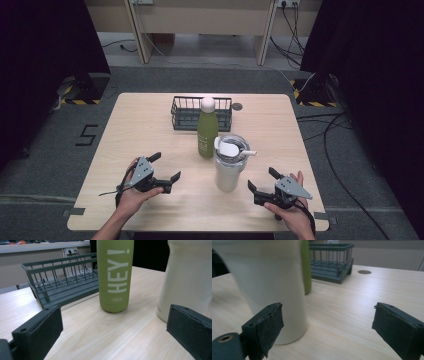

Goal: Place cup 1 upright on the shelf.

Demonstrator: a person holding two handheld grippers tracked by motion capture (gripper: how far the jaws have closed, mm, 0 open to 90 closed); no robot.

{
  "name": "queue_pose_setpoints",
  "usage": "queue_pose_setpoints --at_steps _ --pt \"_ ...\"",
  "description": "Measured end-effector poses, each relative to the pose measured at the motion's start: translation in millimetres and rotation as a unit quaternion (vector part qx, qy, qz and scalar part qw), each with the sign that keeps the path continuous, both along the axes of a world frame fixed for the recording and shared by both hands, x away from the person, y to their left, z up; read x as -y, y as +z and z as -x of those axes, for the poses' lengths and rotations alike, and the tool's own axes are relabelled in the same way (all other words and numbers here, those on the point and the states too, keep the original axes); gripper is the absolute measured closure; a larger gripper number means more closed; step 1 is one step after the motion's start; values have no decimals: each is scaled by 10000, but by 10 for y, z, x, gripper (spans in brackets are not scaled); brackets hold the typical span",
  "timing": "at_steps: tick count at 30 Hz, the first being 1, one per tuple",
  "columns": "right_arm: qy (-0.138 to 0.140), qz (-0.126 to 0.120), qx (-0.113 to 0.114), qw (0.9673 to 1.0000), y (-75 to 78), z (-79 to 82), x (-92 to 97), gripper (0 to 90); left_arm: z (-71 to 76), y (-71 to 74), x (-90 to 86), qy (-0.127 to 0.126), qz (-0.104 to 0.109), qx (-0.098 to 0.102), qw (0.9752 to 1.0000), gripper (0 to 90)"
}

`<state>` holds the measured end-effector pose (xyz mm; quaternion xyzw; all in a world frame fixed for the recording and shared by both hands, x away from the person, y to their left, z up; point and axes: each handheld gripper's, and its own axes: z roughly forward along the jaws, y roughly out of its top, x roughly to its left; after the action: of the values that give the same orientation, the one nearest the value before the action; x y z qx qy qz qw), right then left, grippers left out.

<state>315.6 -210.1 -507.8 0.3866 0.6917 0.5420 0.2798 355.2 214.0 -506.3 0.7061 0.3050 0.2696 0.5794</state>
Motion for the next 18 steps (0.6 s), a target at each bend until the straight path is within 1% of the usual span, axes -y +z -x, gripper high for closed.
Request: queue_pose_setpoints --at_steps 1,2,5,8,10,12,13,14,18 --pt "0 0 0 10000 0 0 0 84 -1 11 8 -5 20 18 10000 0" --pt "104 9 29 9999 16 10 -35 67 -7 23 24 -17 17 35 10000 0" --pt "162 50 72 9998 31 16 -62 60 -17 22 35 -20 8 30 10000 0" --pt "235 93 156 9996 62 41 -105 24 -21 20 36 28 11 20 10000 0" --pt "280 77 168 9994 76 51 -133 6 -8 22 27 74 -2 26 10000 0" --pt "300 87 179 9994 82 51 -151 5 -2 26 20 84 -29 35 10000 0" --pt "303 98 190 9993 89 52 -170 5 3 29 18 103 -12 41 9999 0" --pt "363 149 222 9990 104 49 -217 2 8 37 14 99 -7 51 9999 0" --pt "412 174 277 9986 126 52 -278 2 3 44 17 114 -1 62 9999 0"
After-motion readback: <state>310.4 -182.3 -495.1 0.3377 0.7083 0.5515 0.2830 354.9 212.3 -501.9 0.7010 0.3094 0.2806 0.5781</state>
